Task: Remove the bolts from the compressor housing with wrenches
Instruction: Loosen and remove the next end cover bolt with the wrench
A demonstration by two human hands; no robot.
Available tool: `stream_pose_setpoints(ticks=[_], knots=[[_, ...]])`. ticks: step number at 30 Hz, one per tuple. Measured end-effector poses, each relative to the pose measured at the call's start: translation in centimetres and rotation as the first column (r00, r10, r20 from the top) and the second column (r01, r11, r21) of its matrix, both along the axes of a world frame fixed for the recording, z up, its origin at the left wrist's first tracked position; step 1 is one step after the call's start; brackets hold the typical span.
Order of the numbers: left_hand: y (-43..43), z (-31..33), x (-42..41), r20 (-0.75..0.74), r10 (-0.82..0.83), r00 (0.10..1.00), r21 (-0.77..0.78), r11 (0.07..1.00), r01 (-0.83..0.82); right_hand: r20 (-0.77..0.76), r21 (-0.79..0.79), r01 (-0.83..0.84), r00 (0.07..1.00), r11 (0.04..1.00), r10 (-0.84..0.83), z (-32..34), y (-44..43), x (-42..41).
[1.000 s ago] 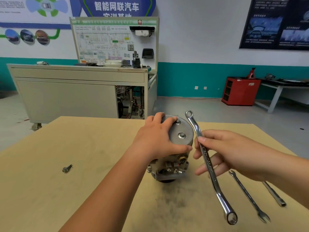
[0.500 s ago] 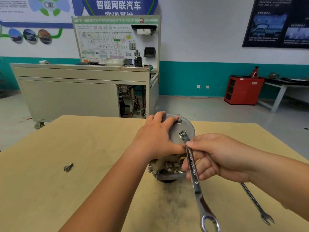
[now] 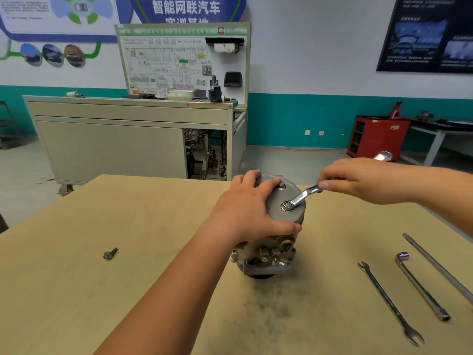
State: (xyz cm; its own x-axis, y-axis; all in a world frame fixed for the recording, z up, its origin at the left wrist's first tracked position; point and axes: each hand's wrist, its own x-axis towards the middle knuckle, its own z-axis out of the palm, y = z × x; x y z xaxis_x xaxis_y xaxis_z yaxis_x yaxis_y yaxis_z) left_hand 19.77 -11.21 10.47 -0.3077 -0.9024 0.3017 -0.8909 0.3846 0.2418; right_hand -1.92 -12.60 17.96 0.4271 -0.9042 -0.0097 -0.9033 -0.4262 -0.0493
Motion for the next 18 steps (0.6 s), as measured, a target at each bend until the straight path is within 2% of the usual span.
stream_pose_setpoints(ticks=[2, 5, 7, 9, 13, 16, 18], knots=[[0.0, 0.0, 0.0, -0.002, 0.002, 1.000, 0.005, 1.000, -0.002, 0.081, -0.004, -0.029, 0.996, 1.000, 0.029, -0.1, -0.1, -0.4], [0.0, -0.1, 0.4, -0.023, 0.007, 1.000, 0.006, 1.000, -0.007, 0.315, 0.013, 0.033, 0.948, 0.999, -0.035, -0.1, 0.7, -1.0], [0.0, -0.2, 0.7, -0.037, 0.011, 0.999, 0.009, 1.000, -0.010, 0.496, 0.065, 0.065, 0.864, 0.996, -0.089, -0.7, 1.9, -0.9], [0.0, -0.3, 0.8, -0.045, 0.011, 0.999, 0.005, 1.000, -0.010, 0.631, 0.233, -0.009, 0.763, 0.972, -0.144, -1.4, 3.4, -0.1], [-0.2, -0.4, 0.6, -0.044, 0.007, 0.999, -0.015, 1.000, -0.007, 0.713, 0.533, -0.206, 0.631, 0.821, -0.305, -2.8, 6.2, 2.2], [-0.3, -0.4, 0.5, -0.044, 0.009, 0.999, -0.020, 1.000, -0.010, 0.777, 0.607, -0.316, 0.427, 0.729, -0.462, -3.5, 6.8, 3.7], [-0.3, -0.4, 0.4, -0.033, 0.009, 0.999, -0.019, 1.000, -0.010, 0.782, 0.619, -0.336, 0.352, 0.710, -0.514, -3.8, 6.8, 4.4]])
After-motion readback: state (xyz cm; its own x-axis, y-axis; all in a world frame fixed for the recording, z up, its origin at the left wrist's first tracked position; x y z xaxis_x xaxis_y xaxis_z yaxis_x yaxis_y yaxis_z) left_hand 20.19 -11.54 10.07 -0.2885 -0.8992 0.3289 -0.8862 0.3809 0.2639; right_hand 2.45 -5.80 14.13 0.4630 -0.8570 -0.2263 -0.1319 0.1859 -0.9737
